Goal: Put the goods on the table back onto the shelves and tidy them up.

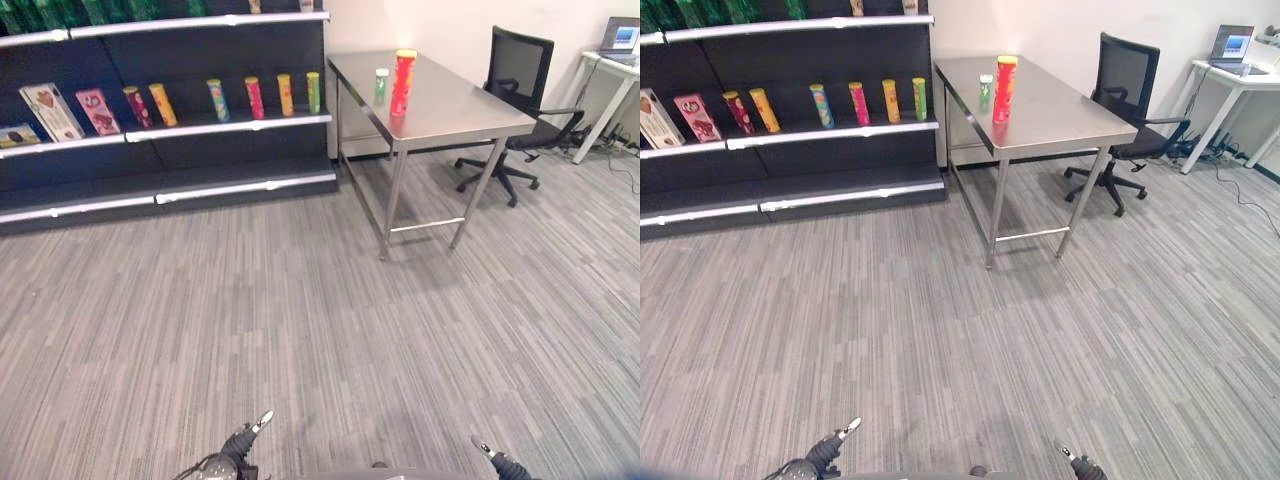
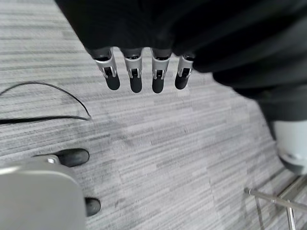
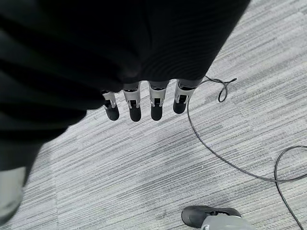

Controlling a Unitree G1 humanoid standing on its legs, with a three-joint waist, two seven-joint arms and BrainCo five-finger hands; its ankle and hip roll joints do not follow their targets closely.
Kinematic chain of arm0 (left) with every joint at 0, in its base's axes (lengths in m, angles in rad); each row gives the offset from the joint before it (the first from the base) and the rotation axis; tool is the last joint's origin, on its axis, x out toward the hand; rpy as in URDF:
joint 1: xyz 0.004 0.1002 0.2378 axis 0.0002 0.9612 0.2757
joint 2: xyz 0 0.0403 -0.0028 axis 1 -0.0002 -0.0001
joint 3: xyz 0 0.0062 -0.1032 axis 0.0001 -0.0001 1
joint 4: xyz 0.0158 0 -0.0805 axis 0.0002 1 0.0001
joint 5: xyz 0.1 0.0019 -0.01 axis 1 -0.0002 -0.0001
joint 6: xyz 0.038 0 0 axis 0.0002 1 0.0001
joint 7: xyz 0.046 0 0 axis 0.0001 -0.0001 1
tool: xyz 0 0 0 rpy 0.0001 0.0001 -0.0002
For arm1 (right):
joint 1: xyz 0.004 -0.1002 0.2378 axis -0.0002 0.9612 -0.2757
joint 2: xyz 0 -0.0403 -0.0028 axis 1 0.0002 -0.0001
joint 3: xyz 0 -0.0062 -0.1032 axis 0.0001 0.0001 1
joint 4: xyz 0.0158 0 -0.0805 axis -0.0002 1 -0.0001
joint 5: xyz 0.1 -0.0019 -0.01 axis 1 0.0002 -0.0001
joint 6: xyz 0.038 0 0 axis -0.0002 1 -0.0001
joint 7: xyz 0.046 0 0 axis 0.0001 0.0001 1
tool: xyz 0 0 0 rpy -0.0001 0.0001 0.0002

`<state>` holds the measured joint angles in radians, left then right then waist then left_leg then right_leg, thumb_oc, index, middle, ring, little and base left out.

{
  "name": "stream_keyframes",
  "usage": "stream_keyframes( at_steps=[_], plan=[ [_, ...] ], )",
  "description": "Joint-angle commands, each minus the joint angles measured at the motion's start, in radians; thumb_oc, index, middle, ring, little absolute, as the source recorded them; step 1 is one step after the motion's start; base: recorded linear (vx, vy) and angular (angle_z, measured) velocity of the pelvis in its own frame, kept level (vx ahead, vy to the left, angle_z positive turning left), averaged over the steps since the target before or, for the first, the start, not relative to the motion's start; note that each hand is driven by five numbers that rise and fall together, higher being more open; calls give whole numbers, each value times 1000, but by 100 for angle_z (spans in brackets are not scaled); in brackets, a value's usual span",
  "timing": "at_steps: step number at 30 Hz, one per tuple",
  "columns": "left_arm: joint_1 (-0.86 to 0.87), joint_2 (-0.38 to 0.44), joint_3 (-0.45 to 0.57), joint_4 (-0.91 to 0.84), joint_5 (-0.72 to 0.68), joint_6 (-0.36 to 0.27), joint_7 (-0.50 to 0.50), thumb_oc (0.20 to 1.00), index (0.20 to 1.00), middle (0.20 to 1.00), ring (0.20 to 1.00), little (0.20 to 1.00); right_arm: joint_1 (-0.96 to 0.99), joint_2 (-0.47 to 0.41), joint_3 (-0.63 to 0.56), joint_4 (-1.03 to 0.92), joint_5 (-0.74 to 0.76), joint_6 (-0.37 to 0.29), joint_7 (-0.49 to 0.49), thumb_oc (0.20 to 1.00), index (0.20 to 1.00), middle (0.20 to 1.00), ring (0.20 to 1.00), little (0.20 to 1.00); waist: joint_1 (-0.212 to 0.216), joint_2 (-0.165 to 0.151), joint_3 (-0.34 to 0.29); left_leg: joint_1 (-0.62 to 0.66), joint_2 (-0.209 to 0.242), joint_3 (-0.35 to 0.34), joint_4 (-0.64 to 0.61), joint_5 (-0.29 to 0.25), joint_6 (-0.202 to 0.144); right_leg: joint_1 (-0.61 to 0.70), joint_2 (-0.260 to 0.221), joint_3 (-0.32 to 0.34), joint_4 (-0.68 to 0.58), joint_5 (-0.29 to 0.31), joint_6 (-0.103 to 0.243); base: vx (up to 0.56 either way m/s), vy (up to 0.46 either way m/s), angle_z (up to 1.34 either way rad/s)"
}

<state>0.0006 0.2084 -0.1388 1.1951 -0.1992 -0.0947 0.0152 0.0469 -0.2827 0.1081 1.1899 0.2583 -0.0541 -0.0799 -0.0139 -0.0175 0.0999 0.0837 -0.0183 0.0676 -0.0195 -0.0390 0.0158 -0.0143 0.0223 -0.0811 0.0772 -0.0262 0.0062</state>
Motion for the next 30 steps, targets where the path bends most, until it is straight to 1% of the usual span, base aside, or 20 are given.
stream_keyframes(
  at_steps=[1, 13, 17, 21, 26, 30],
  plan=[
    [-52, 13, -12, 14, -26, -28, -7, 1000, 1000, 1000, 1000, 1000, -45, -28, 13, 14, 9, -20, -8, 1000, 1000, 1000, 1000, 1000, -11, -1, 38, 39, 50, 16, -23, -6, -84, 98, -50, 51, -67, -68, 138, 0, 0, 0],
    [-53, 19, -19, 13, -18, -27, -9, 1000, 1000, 1000, 1000, 1000, -53, -42, 33, -3, -19, -20, -8, 1000, 1000, 1000, 1000, 1000, -7, -3, 39, 37, 57, 9, -25, 1, -89, 100, -46, 44, -68, -69, 135, -7, -17, 1],
    [-56, 20, -13, -2, -55, -27, -21, 1000, 1000, 1000, 1000, 1000, -58, -49, 53, -17, -40, -18, 2, 1000, 1000, 1000, 1000, 1000, -1, -4, 46, 30, 60, 4, -21, 3, -89, 91, -42, 45, -61, -70, 132, -26, -58, 1],
    [-60, 21, -14, 8, -47, -23, -21, 1000, 1000, 1000, 1000, 1000, -59, -43, 66, -10, -54, -12, 9, 1000, 1000, 1000, 1000, 1000, -1, -3, 49, 28, 65, 5, -15, 4, -94, 89, -35, 37, -51, -78, 126, 0, -69, 0],
    [-70, 21, -22, 12, -40, -19, -18, 1000, 1000, 1000, 1000, 1000, -59, -35, 77, 1, -61, -11, 9, 1000, 1000, 1000, 1000, 1000, -8, -2, 62, 10, 83, -1, 24, -5, -103, 71, -23, 34, -22, -89, 115, -5, -83, -1],
    [-75, 29, -39, -9, -44, -23, -45, 1000, 1000, 1000, 1000, 1000, -60, -48, 108, -18, -97, -13, 19, 1000, 1000, 1000, 1000, 1000, -9, -7, 84, -27, 92, -6, 114, -27, -112, 62, -6, 44, 9, -105, 97, 5, -93, 0]
  ],
)
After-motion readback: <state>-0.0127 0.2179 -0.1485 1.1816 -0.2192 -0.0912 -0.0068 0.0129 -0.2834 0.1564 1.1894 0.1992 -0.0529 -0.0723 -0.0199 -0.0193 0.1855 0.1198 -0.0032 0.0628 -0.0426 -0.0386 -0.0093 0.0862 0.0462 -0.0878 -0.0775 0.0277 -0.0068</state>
